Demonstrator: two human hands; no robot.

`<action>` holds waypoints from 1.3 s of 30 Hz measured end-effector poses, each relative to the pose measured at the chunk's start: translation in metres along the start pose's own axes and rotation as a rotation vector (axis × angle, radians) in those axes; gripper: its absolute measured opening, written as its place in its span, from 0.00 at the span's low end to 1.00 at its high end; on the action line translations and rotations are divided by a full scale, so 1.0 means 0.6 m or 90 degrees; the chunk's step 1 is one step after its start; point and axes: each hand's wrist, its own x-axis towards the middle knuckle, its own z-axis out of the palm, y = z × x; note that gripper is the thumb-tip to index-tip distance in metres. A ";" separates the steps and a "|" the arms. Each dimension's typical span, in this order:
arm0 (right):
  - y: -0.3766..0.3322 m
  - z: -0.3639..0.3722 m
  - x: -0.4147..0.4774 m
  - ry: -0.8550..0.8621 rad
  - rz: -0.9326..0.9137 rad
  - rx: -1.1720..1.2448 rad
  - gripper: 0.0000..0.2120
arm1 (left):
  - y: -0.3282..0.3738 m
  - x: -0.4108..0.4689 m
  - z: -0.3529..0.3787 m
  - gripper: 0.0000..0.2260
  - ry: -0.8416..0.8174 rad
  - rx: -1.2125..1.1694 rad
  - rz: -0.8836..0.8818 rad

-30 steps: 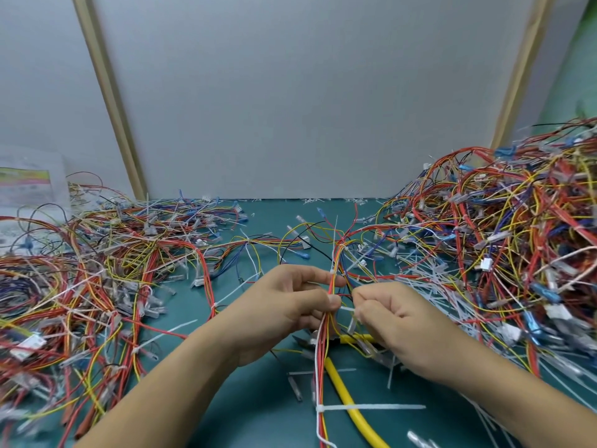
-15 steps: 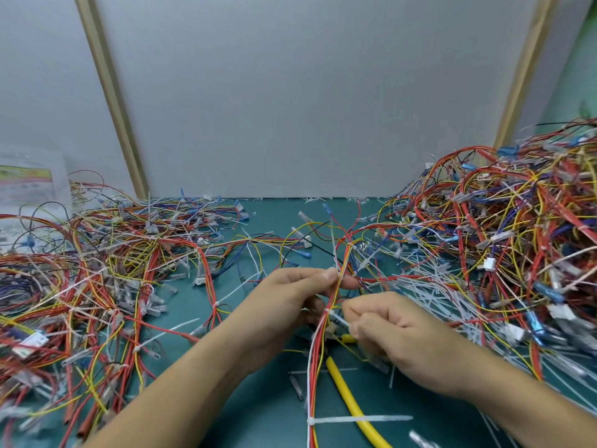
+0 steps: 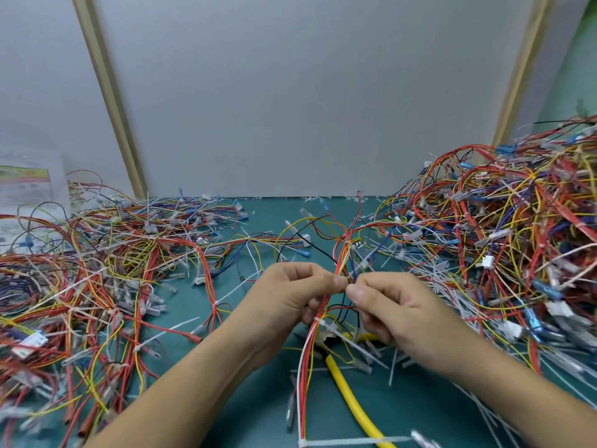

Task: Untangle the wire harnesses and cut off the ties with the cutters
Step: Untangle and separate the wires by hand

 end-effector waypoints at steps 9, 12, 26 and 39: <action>-0.007 0.008 0.001 -0.023 0.083 0.117 0.14 | 0.002 -0.001 -0.002 0.13 -0.044 0.073 -0.014; -0.006 0.008 -0.002 -0.033 0.084 0.126 0.15 | 0.006 -0.003 0.000 0.10 -0.046 0.086 -0.014; -0.017 0.029 -0.015 -0.116 -0.110 -0.093 0.12 | 0.004 -0.001 0.011 0.10 -0.060 -0.018 -0.090; -0.002 -0.007 0.002 0.238 0.003 -0.076 0.11 | 0.008 -0.010 0.008 0.09 -0.022 0.018 -0.021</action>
